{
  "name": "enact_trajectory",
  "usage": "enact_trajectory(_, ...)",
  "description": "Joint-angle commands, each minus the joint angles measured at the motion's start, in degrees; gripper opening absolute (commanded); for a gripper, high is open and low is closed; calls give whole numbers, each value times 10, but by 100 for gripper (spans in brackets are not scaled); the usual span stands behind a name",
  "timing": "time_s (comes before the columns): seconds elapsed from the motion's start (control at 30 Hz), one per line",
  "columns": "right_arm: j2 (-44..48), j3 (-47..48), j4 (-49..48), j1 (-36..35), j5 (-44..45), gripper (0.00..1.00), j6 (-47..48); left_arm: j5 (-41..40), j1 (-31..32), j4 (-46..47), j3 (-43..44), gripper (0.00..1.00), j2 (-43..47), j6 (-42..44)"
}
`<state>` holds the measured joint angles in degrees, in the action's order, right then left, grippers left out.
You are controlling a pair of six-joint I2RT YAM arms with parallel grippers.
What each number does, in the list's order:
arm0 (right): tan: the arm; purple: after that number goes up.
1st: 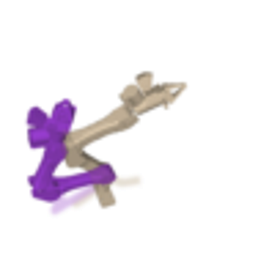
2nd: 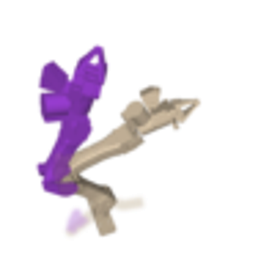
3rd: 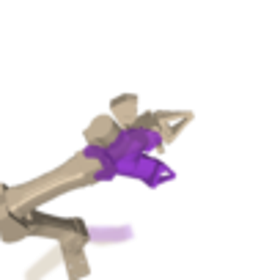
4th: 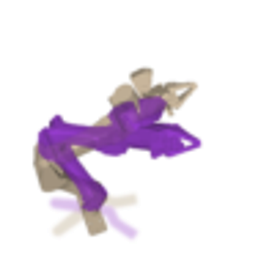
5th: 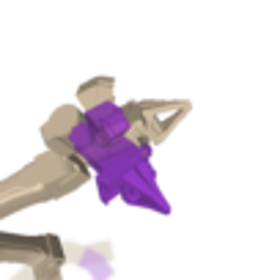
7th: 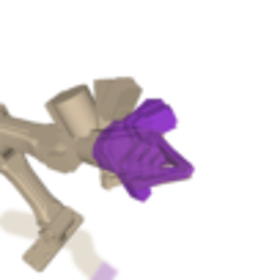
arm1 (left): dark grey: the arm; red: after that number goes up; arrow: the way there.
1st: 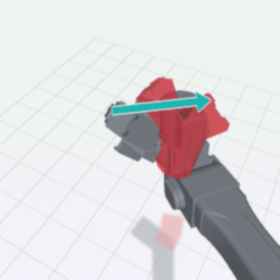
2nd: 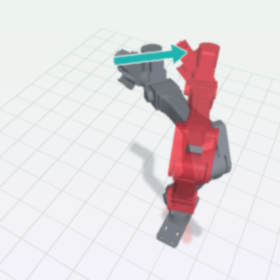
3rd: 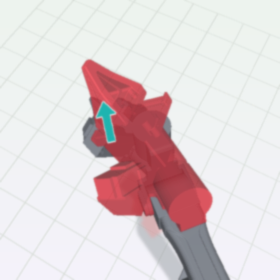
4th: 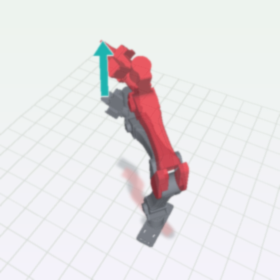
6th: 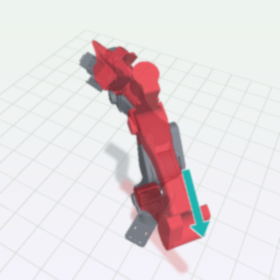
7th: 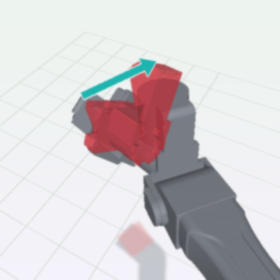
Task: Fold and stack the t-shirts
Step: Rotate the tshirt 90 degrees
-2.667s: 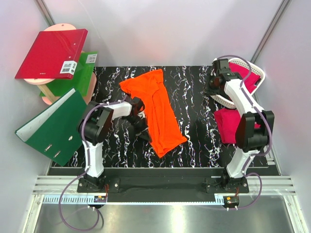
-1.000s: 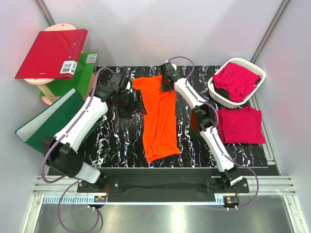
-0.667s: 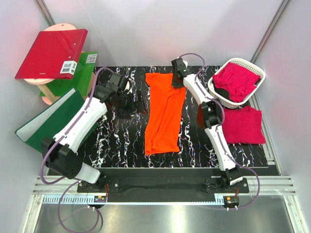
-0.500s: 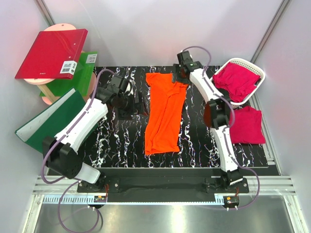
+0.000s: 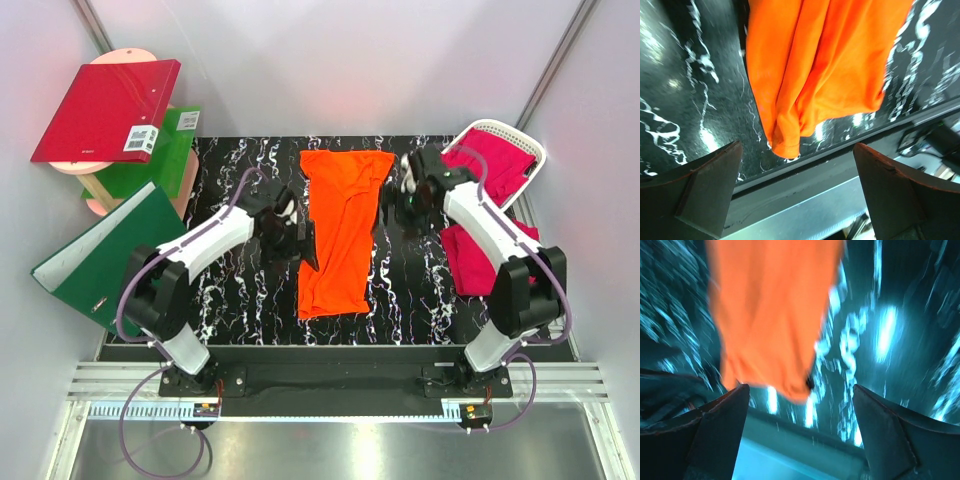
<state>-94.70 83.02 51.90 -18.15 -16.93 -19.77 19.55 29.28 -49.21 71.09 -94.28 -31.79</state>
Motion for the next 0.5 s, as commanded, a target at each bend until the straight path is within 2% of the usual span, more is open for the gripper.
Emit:
enact_trajectory(0.0, 11, -88, 79, -1, -114, 87, -30, 21, 17, 29, -29, 99, 0, -6)
enact_trajectory(0.1, 7, -152, 58, -2, -166, 76, -47, 21, 24, 32, -49, 99, -7, -12)
enact_trajectory(0.23, -2, -203, 25, -2, -169, 76, -70, 15, 30, 35, -67, 99, -13, -21)
enact_trajectory(0.47, -43, -219, -17, -16, -202, 77, -79, 15, 36, 47, -59, 99, -42, -35)
